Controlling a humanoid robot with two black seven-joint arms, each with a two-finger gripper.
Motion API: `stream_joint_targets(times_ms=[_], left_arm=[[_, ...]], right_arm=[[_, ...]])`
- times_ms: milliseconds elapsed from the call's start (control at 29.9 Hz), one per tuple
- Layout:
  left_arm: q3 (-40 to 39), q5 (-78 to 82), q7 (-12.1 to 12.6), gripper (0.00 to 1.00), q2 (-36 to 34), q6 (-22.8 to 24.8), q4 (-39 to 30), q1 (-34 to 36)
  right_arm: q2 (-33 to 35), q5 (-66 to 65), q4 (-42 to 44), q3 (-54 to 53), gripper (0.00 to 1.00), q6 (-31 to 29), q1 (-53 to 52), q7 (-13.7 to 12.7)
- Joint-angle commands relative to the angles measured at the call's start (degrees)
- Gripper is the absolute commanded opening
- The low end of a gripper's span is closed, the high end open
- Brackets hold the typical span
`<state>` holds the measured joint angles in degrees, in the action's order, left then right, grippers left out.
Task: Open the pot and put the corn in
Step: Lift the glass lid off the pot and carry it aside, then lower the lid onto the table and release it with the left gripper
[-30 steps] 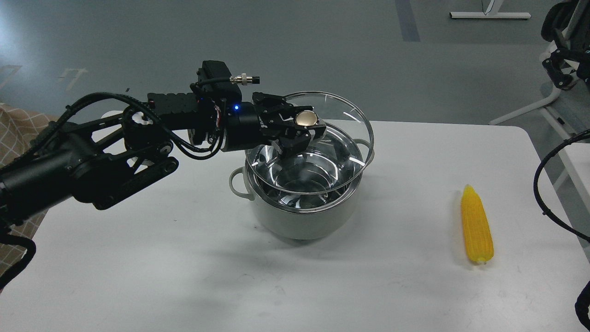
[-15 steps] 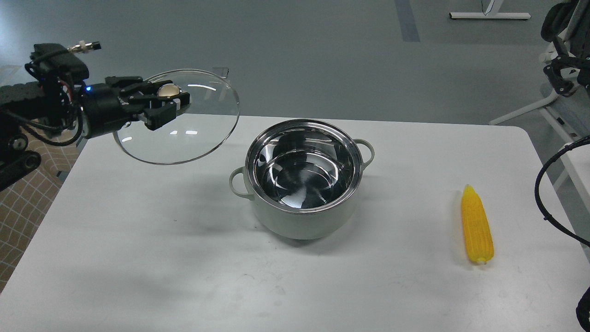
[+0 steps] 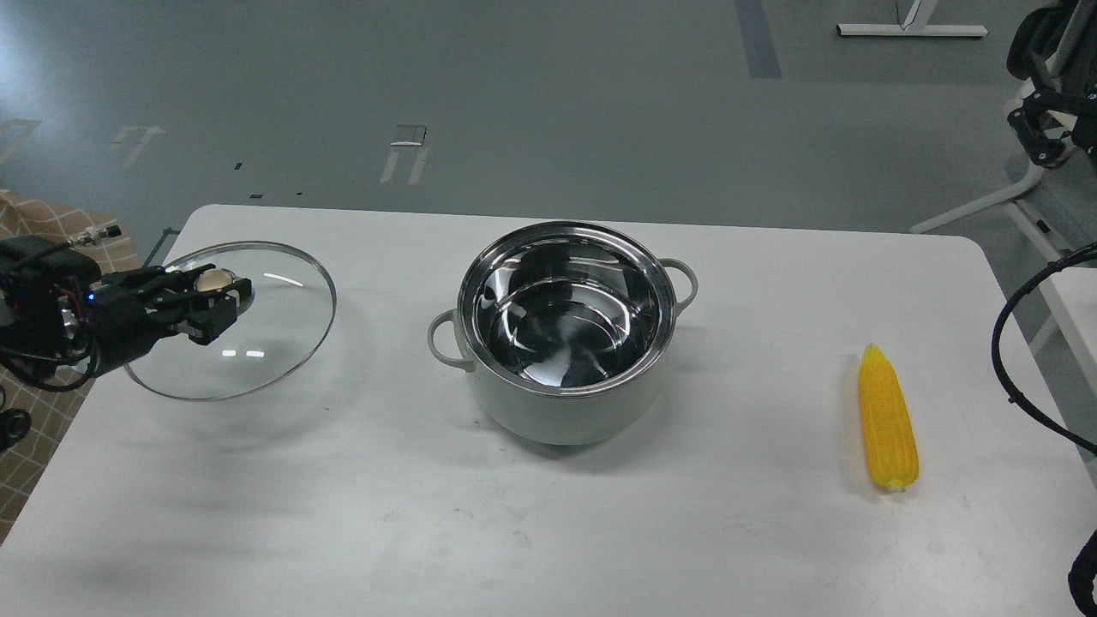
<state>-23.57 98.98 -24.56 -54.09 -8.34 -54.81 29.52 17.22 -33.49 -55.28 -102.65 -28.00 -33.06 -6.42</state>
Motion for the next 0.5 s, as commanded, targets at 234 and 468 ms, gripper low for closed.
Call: stream_joint_targets(times_ms=[234,468], left_arm=[[0.11,-0.63,-0.40,0.25,5.14,-2.03,4.71,-2.88],[0.11,-0.63,-0.40,0.33,6.19,-4.05,6.21,-3.85]], right_arm=[[0.00,0.00,-0.53,0.00,1.00,0.00,1.24,0.00],[0.00,0.00,-2.20,0.08,1.00,0.00,2.73,0.00]])
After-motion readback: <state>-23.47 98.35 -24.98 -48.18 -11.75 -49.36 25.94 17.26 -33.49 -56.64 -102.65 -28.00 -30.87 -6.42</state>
